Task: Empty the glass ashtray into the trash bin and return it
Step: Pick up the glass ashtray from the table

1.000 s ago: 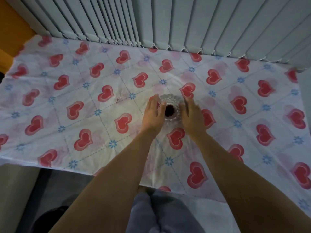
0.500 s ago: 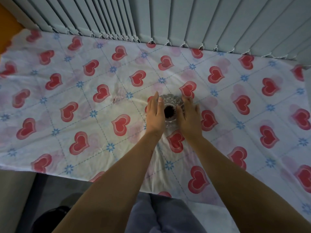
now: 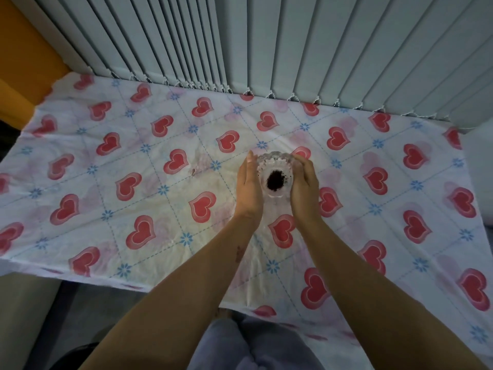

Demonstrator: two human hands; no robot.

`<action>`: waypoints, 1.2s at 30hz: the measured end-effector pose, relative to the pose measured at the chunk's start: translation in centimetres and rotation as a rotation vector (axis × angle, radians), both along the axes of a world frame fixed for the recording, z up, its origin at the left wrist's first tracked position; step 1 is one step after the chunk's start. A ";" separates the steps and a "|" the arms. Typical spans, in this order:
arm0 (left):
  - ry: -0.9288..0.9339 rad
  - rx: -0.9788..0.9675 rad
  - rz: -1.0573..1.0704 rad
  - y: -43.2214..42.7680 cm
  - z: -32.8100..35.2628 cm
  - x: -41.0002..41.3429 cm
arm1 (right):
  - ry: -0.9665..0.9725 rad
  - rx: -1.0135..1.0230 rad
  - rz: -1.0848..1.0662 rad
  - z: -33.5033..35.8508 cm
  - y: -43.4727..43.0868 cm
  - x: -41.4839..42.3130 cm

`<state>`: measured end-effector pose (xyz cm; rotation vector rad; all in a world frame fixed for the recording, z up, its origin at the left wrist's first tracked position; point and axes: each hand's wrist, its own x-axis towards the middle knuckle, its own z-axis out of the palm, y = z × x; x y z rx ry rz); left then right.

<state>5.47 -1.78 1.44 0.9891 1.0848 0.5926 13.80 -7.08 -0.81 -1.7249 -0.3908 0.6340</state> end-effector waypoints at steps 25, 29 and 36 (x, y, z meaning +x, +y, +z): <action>-0.070 0.027 0.229 -3.2 4.9 -9.1 | 0.094 0.155 0.078 6.2 -1.8 -7.6; -0.141 0.012 0.263 -2.9 5.8 -11.9 | 0.090 0.132 0.147 6.6 -0.9 -10.1; -0.194 -0.042 0.455 -2.6 5.3 -21.0 | 0.050 0.096 0.329 6.5 0.4 -18.5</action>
